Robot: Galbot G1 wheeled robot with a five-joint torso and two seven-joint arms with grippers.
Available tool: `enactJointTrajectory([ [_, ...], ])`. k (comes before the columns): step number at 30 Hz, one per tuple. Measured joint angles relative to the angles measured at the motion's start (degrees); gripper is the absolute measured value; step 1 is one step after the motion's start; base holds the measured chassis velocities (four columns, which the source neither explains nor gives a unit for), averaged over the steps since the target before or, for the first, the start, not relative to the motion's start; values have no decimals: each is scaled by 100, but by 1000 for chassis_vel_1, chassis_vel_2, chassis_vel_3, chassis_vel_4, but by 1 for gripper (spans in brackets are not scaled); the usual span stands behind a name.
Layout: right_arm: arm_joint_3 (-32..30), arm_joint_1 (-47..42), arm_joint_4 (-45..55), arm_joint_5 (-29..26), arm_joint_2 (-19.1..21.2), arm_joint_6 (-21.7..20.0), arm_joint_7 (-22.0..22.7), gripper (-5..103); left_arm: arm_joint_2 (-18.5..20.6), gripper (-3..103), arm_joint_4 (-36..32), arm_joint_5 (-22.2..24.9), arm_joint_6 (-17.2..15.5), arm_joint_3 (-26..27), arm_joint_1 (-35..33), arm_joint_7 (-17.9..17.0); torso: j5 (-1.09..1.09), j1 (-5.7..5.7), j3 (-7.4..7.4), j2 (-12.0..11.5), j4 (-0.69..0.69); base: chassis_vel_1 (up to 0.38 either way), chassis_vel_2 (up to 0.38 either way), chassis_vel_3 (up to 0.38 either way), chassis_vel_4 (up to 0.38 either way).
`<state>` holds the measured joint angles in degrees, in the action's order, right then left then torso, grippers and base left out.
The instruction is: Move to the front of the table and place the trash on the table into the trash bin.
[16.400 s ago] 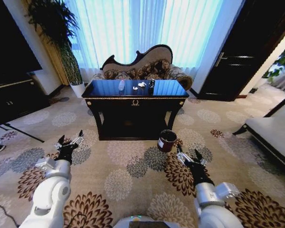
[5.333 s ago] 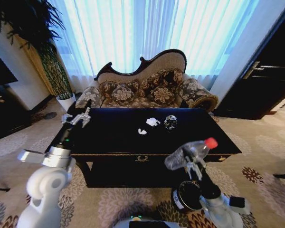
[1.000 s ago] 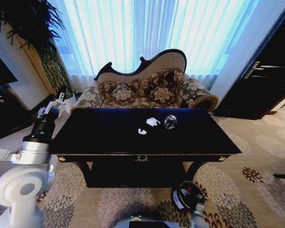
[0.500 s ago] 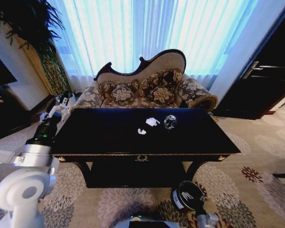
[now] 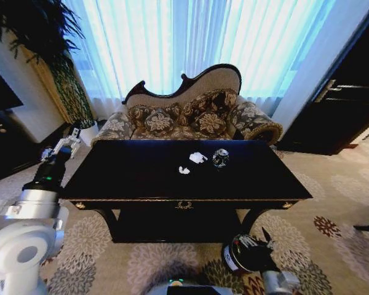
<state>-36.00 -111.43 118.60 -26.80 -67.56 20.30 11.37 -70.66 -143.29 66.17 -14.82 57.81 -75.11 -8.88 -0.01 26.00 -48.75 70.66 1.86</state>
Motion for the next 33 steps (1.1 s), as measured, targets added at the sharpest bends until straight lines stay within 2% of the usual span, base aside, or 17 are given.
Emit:
enactJointTrajectory([
  [5,-343,-1,647,-35,-51,-56,-6,100,-3,100,0,-7,-19,-27,26,-16,-1,0,0,0,0,0,0,0,0],
  [12,-502,28,1134,-91,-24,-102,-48,100,58,100,0,43,-22,84,79,-15,0,0,0,0,1,0,0,0,0],
  [19,-384,588,1154,49,294,-222,-172,100,130,100,124,220,-22,374,196,-9,0,0,0,0,0,0,0,0,0],
  [20,-337,913,1176,-138,634,-459,-186,100,195,100,131,362,-23,548,180,-5,1,2,-1,-1,1,0,0,0,0],
  [21,-271,1135,1228,-267,769,-568,-184,100,198,100,124,382,-24,579,167,-2,-1,1,0,-1,1,0,0,0,0],
  [27,-96,1804,1367,-683,969,-953,-50,100,200,100,137,390,-25,558,217,2,0,1,0,-1,-1,0,0,0,0],
  [30,-56,2123,1494,-1252,1091,-1398,164,100,243,100,169,369,-37,372,288,10,0,2,-1,-1,1,0,0,0,0],
  [31,-56,2123,1494,-1252,1091,-1398,164,100,243,100,169,369,-37,372,288,10,0,2,-1,-1,1,0,0,0,0],
  [33,-22,2323,1509,-1758,1280,-1766,421,100,284,100,175,323,-37,220,311,15,0,1,-1,-1,-1,0,0,0,0],
])
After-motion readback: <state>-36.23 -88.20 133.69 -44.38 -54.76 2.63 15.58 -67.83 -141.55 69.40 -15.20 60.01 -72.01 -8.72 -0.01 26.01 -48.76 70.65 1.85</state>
